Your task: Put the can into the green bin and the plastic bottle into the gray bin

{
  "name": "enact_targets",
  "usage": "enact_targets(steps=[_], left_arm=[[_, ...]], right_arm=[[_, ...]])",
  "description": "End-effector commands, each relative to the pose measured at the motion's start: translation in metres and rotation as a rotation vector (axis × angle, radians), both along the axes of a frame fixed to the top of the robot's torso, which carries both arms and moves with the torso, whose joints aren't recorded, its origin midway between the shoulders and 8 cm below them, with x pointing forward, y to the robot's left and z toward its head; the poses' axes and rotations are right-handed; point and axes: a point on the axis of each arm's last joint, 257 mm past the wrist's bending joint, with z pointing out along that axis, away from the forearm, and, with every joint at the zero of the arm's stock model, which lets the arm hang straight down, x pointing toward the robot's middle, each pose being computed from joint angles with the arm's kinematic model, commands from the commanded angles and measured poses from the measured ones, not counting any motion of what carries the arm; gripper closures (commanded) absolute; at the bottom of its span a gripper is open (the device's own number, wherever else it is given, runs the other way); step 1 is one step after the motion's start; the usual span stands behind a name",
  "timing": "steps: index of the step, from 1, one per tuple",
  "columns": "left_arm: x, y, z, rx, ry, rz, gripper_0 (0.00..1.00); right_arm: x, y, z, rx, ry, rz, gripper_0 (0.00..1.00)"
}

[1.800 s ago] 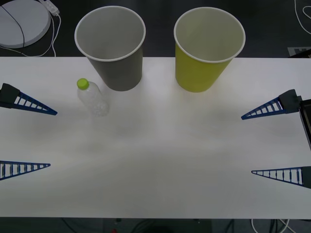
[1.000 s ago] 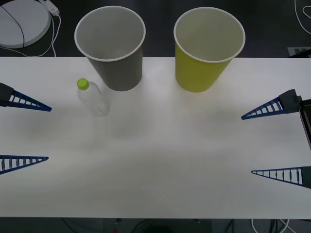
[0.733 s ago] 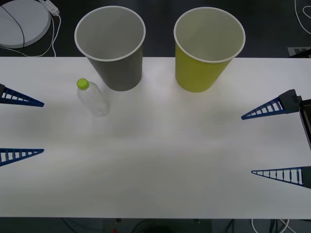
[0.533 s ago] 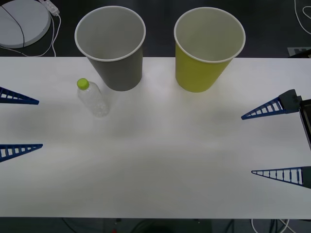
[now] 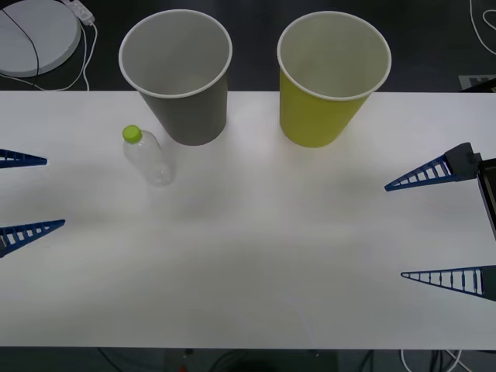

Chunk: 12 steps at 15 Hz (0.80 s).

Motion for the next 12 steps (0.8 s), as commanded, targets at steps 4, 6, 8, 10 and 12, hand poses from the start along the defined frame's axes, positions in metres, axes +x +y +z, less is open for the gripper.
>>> enact_targets(steps=[4, 6, 8, 10, 12], left_arm=[[0.026, 0.006, -0.023, -0.029, -0.038, 0.129, 0.00], [0.030, 0.005, -0.026, -0.064, -0.053, 0.159, 0.00], [0.032, 0.005, -0.030, -0.089, -0.063, 0.181, 0.00], [0.036, 0.006, -0.032, -0.117, -0.076, 0.217, 0.00], [0.039, 0.006, -0.035, -0.146, -0.086, 0.246, 0.00]], right_arm=[[0.000, 0.000, 0.000, 0.000, 0.000, 0.000, 0.00], [0.000, 0.000, 0.000, 0.000, 0.000, 0.000, 0.00], [0.000, 0.000, 0.000, 0.000, 0.000, 0.000, 0.00], [0.000, 0.000, 0.000, 0.000, 0.000, 0.000, 0.00], [0.000, 0.000, 0.000, 0.000, 0.000, 0.000, 0.00]])
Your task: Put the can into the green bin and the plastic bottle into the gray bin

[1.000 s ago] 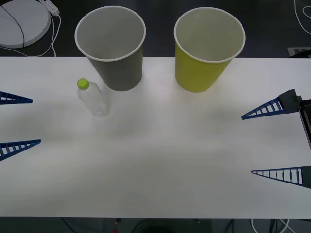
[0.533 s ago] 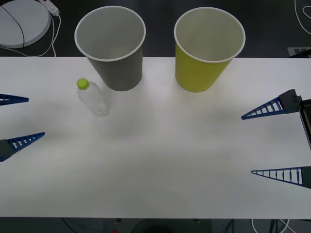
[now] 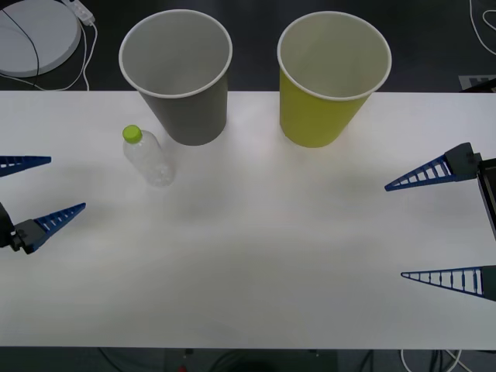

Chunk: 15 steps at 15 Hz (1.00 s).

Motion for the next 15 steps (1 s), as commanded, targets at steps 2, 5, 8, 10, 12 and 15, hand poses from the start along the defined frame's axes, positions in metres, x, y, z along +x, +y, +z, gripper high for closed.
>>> enact_targets(steps=[2, 5, 8, 10, 12, 15], left_arm=[[0.007, -0.004, -0.010, -0.034, -0.019, 0.048, 0.00], [0.017, -0.012, -0.025, -0.015, -0.043, 0.075, 0.00], [0.029, -0.023, -0.033, -0.029, -0.070, 0.113, 0.00], [0.037, -0.033, -0.037, -0.059, -0.081, 0.134, 0.00], [0.044, -0.041, -0.042, -0.086, -0.086, 0.154, 0.00], [0.056, -0.050, -0.047, -0.096, -0.090, 0.161, 0.00]], right_arm=[[0.000, 0.000, 0.000, 0.000, 0.000, 0.000, 0.00], [0.000, 0.000, 0.000, 0.000, 0.000, 0.000, 0.00], [0.000, 0.000, 0.000, 0.000, 0.000, 0.000, 0.00], [0.000, 0.000, 0.000, 0.000, 0.000, 0.000, 0.00], [0.000, 0.000, 0.000, 0.000, 0.000, 0.000, 0.00], [0.000, 0.000, 0.000, 0.000, 0.000, 0.000, 0.00]])
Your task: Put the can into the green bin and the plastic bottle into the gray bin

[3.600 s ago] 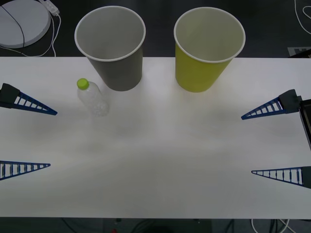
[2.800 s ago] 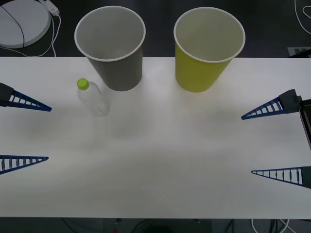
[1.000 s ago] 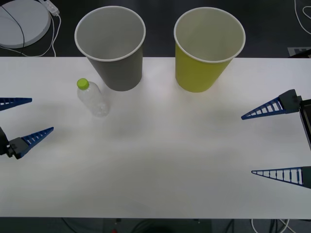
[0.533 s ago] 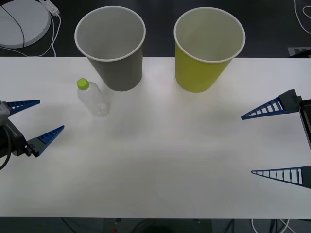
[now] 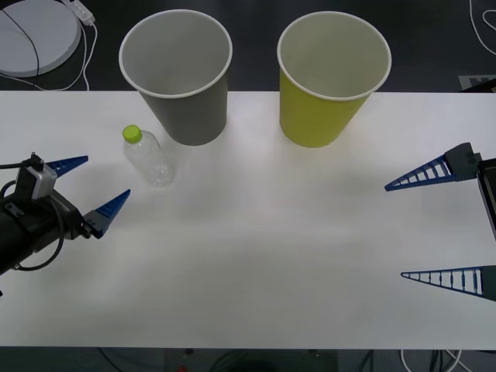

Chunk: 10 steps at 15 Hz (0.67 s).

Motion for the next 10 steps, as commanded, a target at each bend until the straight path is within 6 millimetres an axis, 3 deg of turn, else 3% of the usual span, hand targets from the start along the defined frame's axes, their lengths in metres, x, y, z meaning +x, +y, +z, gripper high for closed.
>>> enact_targets(steps=[1, 6, 10], left_arm=[[0.014, -0.005, -0.005, -0.004, -0.004, 0.008, 0.00], [0.033, -0.016, -0.012, -0.013, -0.011, 0.025, 0.00], [0.035, -0.026, -0.015, -0.035, -0.011, 0.029, 0.00]], right_arm=[[0.000, 0.000, 0.000, 0.000, 0.000, 0.000, 0.00], [0.000, 0.000, 0.000, 0.000, 0.000, 0.000, 0.00], [0.000, 0.000, 0.000, 0.000, 0.000, 0.000, 0.00]])
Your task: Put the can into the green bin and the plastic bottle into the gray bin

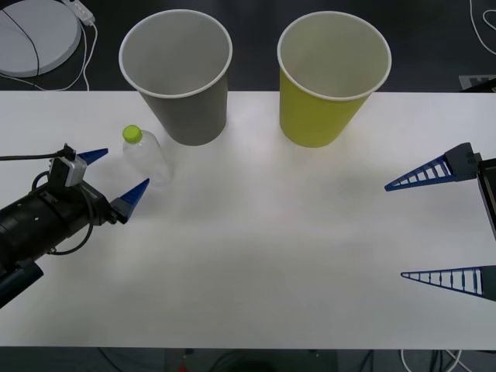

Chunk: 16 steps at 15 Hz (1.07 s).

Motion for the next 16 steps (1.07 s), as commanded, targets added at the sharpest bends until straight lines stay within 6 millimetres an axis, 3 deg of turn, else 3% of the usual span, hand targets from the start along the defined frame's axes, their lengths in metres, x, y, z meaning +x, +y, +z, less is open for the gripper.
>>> enact_targets(steps=[1, 10, 16], left_arm=[[0.002, -0.005, -0.001, -0.010, -0.001, 0.006, 0.00], [0.017, -0.025, 0.001, -0.031, -0.016, 0.008, 0.00], [0.038, -0.034, 0.003, -0.033, -0.024, 0.011, 0.00]], right_arm=[[0.000, 0.000, 0.000, 0.000, 0.000, 0.000, 0.00], [0.000, 0.000, 0.000, 0.000, 0.000, 0.000, 0.00], [0.000, 0.000, 0.000, 0.000, 0.000, 0.000, 0.00]])
